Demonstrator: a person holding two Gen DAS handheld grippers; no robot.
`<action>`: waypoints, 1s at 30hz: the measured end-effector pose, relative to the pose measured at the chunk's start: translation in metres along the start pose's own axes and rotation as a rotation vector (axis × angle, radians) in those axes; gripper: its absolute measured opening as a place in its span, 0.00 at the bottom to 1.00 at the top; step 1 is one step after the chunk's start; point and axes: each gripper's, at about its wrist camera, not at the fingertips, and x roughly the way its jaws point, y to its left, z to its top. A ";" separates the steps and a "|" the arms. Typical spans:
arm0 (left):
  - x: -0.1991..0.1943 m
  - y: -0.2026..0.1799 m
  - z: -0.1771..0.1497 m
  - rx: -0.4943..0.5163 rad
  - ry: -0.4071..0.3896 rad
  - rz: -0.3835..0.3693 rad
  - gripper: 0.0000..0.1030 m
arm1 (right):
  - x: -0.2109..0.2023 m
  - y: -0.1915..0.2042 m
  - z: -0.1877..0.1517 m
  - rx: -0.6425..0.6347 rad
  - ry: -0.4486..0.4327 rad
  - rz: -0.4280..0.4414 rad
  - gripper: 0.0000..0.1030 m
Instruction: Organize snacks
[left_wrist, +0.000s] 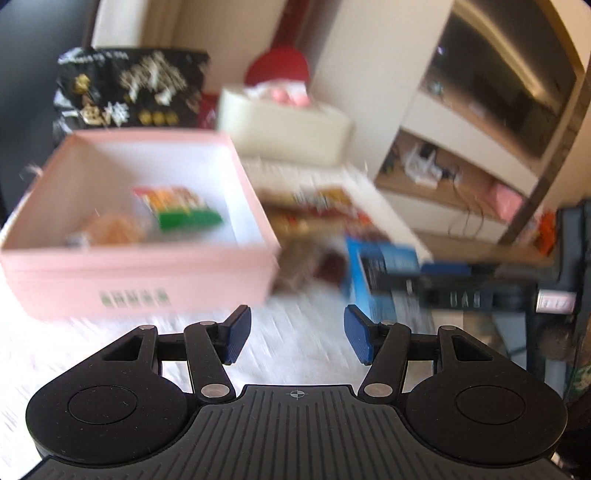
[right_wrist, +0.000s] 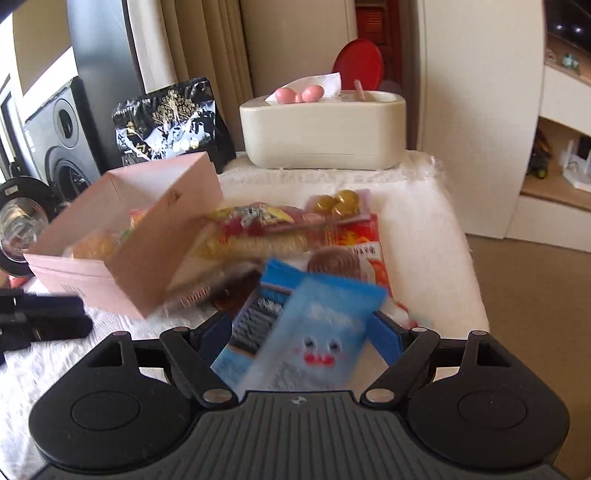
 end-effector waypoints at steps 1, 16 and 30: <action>0.002 -0.003 -0.003 0.012 0.010 0.014 0.59 | -0.002 0.004 -0.003 -0.012 -0.028 -0.008 0.79; -0.012 0.030 -0.009 -0.082 -0.002 0.093 0.59 | 0.080 0.037 0.057 0.004 0.093 0.202 0.54; 0.003 0.016 -0.011 -0.003 0.029 -0.041 0.59 | 0.046 0.039 0.031 -0.314 0.147 0.304 0.41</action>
